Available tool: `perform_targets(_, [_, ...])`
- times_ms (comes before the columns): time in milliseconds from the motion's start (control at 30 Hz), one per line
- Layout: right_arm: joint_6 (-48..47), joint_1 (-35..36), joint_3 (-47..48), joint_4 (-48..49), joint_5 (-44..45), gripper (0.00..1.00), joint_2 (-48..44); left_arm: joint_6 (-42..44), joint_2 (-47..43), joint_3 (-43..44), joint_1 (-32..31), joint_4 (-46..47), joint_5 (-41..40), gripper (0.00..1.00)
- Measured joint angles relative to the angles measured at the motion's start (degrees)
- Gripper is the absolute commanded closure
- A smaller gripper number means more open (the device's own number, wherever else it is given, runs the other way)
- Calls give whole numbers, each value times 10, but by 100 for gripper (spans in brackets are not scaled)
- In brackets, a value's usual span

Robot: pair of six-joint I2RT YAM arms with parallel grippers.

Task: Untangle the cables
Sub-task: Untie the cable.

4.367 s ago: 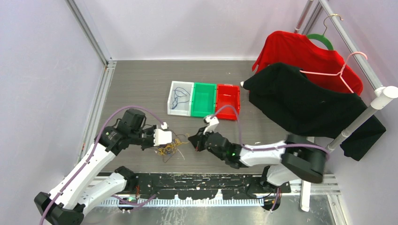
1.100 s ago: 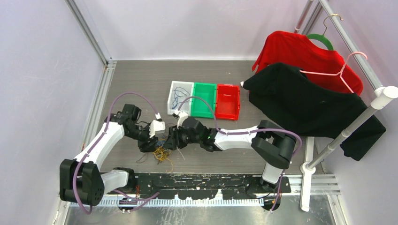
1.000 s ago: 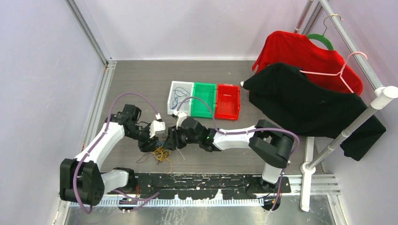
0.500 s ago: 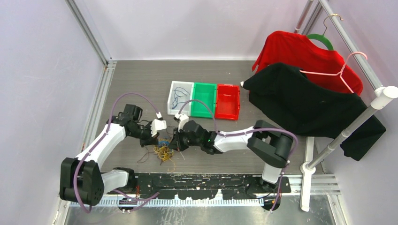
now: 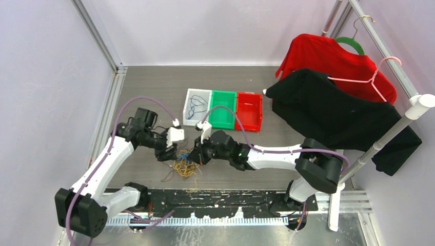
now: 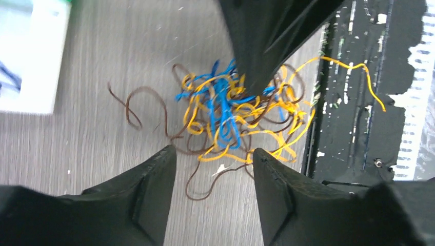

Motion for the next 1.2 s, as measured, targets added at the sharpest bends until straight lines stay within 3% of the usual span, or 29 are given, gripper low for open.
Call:
perform_targets(200, [-3, 0, 11, 1, -28, 99, 0, 5, -34, -30, -69, 7, -9, 41])
perform_targets(300, [-3, 0, 20, 4, -45, 99, 0, 11, -23, -32, -76, 12, -21, 47])
perform_targets(400, [-2, 0, 29, 8, -63, 99, 4, 12, -8, -32, -77, 34, -31, 61])
perform_targets(567, [-1, 0, 31, 11, -78, 95, 7, 16, 3, -32, -77, 50, -40, 99])
perform_targets(767, [4, 0, 30, 11, -73, 90, 7, 16, -2, -32, -78, 45, -46, 100])
perform_targets(1033, [15, -1, 1, 7, -30, 70, 5, 1, -50, -32, -78, 33, -48, 100])
perform_targets(1133, [15, -1, -5, -1, -17, 71, 4, -9, -56, -32, -78, 29, -48, 100])
perform_targets(1200, [15, -1, -5, -3, -11, 79, 2, -19, -56, -32, -78, 29, -49, 100])
